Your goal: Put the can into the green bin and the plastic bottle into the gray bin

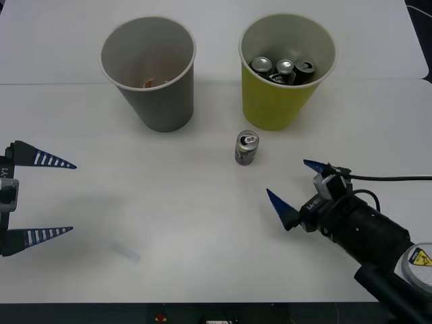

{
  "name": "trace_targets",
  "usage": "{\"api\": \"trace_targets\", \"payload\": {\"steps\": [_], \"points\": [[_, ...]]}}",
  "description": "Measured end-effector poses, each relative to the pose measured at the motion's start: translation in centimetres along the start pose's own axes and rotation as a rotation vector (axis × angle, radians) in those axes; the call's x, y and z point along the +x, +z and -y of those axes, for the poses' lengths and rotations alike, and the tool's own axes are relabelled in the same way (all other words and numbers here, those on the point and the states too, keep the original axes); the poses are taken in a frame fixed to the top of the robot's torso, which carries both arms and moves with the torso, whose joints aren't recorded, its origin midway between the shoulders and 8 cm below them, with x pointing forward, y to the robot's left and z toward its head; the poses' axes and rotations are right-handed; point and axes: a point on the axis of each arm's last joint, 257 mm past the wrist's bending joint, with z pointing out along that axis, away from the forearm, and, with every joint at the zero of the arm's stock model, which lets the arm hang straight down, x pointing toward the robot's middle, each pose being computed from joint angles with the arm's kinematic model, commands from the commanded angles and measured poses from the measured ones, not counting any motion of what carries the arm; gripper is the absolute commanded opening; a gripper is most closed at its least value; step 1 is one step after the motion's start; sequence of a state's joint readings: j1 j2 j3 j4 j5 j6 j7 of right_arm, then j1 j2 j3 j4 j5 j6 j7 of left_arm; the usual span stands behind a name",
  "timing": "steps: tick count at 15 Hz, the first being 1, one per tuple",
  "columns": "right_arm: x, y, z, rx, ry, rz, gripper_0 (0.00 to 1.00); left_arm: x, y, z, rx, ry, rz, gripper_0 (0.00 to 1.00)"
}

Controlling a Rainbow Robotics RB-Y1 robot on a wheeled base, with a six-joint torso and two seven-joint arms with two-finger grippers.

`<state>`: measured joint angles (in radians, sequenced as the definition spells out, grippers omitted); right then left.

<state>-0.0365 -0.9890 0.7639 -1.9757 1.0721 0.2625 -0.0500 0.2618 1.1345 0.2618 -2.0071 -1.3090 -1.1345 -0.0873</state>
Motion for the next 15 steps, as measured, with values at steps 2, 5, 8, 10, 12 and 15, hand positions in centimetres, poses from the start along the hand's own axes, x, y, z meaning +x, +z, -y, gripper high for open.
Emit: {"api": "trace_targets", "payload": {"steps": [2, 5, 8, 10, 12, 15], "points": [[-0.1, 0.6, -0.7, 0.038, 0.051, 0.009, 1.00, 0.0, 0.0, 0.0, 0.000, 0.000, 0.000, 1.00], [0.1, 2.2, -1.5, 0.087, 0.098, 0.049, 1.00, 0.0, 0.0, 0.0, 0.000, 0.000, 0.000, 1.00], [0.6, 4.5, -2.3, 0.115, 0.107, 0.084, 1.00, 0.0, 0.0, 0.0, 0.000, 0.000, 0.000, 1.00], [0.7, 6.2, -2.7, 0.131, 0.106, 0.098, 1.00, 0.0, 0.0, 0.0, 0.000, 0.000, 0.000, 1.00], [0.8, 8.1, -3.0, 0.151, 0.101, 0.103, 1.00, 0.0, 0.0, 0.0, 0.000, 0.000, 0.000, 1.00], [0.5, 10.3, -3.0, 0.179, 0.098, 0.112, 1.00, 0.0, 0.0, 0.0, 0.000, 0.000, 0.000, 1.00]]}}
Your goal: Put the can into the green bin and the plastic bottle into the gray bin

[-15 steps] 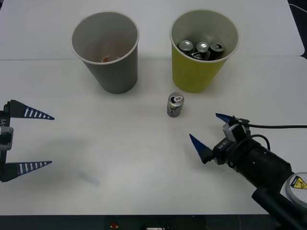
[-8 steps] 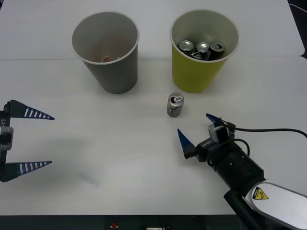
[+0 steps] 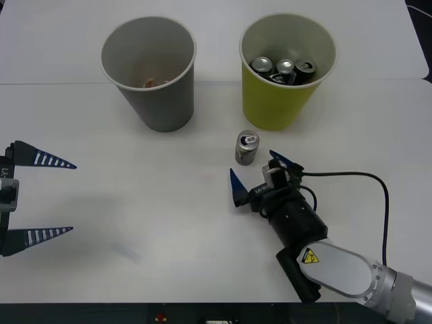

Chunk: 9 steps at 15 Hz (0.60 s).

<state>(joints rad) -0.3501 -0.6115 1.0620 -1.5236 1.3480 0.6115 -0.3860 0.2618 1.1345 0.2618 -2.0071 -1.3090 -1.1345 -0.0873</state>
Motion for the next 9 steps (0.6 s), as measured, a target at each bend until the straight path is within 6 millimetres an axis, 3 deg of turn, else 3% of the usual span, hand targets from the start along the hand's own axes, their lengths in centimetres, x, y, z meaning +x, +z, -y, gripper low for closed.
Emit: {"api": "trace_targets", "payload": {"steps": [9], "points": [[-1.4, 4.2, -0.8, 0.030, -0.004, 0.029, 1.00, 0.0, 0.0, 0.0, 0.000, 0.000, 0.000, 1.00]]}}
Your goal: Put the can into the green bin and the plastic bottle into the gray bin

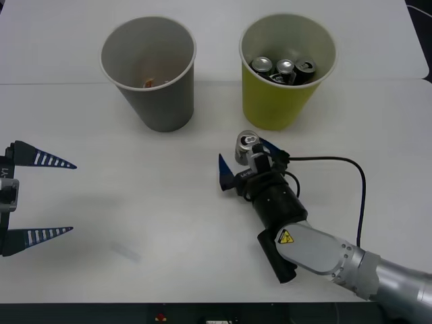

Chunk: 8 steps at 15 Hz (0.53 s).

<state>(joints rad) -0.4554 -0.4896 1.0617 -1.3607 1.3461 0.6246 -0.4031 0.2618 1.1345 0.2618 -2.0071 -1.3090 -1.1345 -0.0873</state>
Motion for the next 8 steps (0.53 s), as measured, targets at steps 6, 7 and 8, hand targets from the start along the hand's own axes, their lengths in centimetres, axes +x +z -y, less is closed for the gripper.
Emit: {"api": "trace_targets", "payload": {"steps": [6, 7, 8], "points": [[-0.4, 1.5, 0.2, 0.011, -0.018, 0.006, 0.16, 0.0, 0.0, 0.0, 0.000, 0.000, 0.000, 1.00], [-0.4, 1.6, 0.3, 0.013, -0.020, 0.005, 0.00, 0.0, 0.0, 0.0, 0.000, 0.000, 0.000, 1.00], [-0.4, 1.6, 0.4, 0.014, -0.020, 0.005, 0.00, 0.0, 0.0, 0.0, 0.000, 0.000, 0.000, 1.00]]}}
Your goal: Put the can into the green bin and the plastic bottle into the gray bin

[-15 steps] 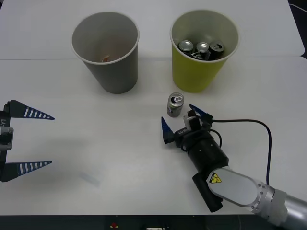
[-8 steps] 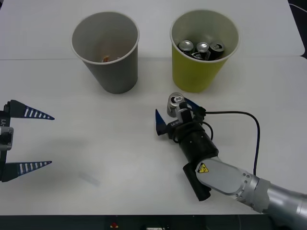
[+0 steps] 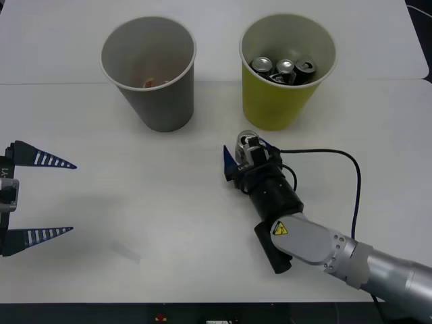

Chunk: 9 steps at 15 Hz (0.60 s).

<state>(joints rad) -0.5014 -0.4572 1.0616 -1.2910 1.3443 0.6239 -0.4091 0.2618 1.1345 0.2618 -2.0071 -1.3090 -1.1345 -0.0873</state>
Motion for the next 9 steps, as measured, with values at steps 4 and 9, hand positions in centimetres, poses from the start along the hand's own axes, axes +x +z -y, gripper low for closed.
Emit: {"api": "trace_targets", "payload": {"steps": [4, 9], "points": [[0.06, -0.03, 0.11, 0.001, 0.003, -0.001, 0.00, 0.00, 0.00, 0.00, 0.000, 0.000, 0.000, 1.00], [-0.49, -0.55, 0.65, -0.008, -0.011, 0.013, 0.00, 0.00, 0.00, 0.00, 0.000, 0.000, 0.000, 1.00]]}}
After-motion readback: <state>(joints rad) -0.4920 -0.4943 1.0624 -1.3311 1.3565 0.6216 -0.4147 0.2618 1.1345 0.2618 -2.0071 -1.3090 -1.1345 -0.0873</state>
